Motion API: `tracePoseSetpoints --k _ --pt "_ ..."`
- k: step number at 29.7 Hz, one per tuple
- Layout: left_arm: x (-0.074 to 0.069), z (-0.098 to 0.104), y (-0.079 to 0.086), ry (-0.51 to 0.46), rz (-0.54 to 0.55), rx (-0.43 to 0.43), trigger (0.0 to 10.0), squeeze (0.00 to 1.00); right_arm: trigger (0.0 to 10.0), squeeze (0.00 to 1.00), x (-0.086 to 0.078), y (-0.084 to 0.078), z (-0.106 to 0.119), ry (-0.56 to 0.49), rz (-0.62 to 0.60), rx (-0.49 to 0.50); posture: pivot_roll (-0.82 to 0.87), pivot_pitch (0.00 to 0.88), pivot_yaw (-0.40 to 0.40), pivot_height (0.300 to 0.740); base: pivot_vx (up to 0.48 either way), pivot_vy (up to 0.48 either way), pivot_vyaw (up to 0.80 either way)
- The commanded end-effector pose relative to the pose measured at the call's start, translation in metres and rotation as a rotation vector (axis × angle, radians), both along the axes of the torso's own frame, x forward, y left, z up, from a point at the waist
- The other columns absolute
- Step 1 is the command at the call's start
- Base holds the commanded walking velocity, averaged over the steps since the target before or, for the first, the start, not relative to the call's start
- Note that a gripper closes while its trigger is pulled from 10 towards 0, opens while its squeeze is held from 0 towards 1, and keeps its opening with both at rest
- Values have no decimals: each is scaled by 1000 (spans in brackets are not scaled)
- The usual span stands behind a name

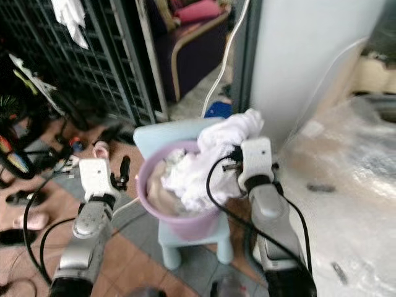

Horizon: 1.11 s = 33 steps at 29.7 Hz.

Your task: Clothes washing

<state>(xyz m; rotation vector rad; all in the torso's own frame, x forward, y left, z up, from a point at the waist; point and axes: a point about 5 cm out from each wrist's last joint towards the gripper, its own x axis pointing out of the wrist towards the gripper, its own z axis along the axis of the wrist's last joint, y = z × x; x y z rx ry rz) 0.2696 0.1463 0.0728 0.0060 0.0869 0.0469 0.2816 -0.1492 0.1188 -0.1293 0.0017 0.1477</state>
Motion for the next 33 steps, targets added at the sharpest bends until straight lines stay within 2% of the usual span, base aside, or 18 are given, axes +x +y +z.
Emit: tracePoseSetpoints --k 1,9,15,18,21,23,25,29,33 --pt "3 4 3 -13 7 10 10000 0 10000 0 3 4 8 -29 15 2 -86 0 91 740 0 0 0" --pt "3 4 1 -19 5 9 10000 0 10000 0 4 2 7 -22 -5 -13 -87 0 89 740 0 0 -673" --pt "3 5 1 -27 -1 2 10000 0 10000 0 11 -3 25 -115 -46 -73 -90 0 93 740 0 0 -778" --pt "3 5 0 -29 -2 2 10000 0 10000 0 14 -6 35 -170 -60 -126 -90 0 94 740 0 0 -779" --pt "3 6 1 -31 -2 2 10000 0 10000 0 19 -15 49 -244 -130 -212 -90 0 94 740 0 0 -781" --pt "3 6 1 -31 -2 2 10000 0 10000 0 19 -17 50 -251 -146 -227 -90 0 94 740 0 0 -781" --pt "3 6 2 -33 -9 -7 10000 0 10000 0 20 -28 51 -250 -220 -278 -89 0 94 740 0 0 -775" --pt "1 9 5 -47 -14 -7 10000 0 10000 0 19 -43 43 -208 -315 -315 -86 0 93 740 0 0 -777" --pt "2 12 5 -65 -30 -1 10000 0 10000 0 21 -41 41 -195 -303 -305 -85 0 96 740 203 0 -781"
